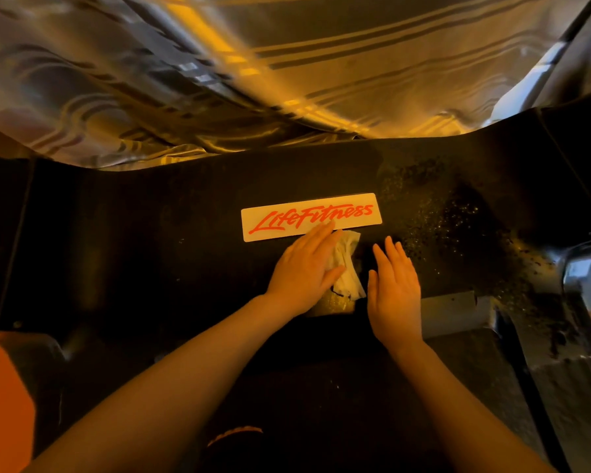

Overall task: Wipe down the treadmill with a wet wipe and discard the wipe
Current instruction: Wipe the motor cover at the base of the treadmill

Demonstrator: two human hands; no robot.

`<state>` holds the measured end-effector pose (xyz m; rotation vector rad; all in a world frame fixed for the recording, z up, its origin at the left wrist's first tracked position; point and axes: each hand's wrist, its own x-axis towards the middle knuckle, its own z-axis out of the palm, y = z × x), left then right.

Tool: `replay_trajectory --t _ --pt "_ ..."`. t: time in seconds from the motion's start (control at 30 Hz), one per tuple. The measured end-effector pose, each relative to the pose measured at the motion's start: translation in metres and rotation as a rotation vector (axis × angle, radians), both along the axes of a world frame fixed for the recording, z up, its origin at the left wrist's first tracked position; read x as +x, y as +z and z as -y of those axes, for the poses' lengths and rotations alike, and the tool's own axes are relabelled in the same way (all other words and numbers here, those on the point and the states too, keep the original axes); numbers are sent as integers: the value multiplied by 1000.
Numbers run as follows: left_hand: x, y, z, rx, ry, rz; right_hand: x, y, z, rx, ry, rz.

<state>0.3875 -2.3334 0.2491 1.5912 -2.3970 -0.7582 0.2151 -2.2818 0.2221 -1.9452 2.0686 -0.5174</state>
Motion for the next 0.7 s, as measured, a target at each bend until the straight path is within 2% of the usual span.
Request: replay_trajectory --t 0.13,0.23,0.3,0.47,0.7 --pt "-27 -10 -3 -24 -36 101 -7 -2 -3 -2 -21 -12" --pt "-29 -18 -7 -105 -76 211 -11 -4 -5 -2 -28 -30" --pt "-22 -20 -9 -109 -81 220 -10 -5 -6 -4 -34 -21" --pt "28 -27 -20 -172 -79 215 9 -7 -6 -4 78 -9" --pt "124 -29 -62 -188 38 382 54 -5 6 50 293 -51"
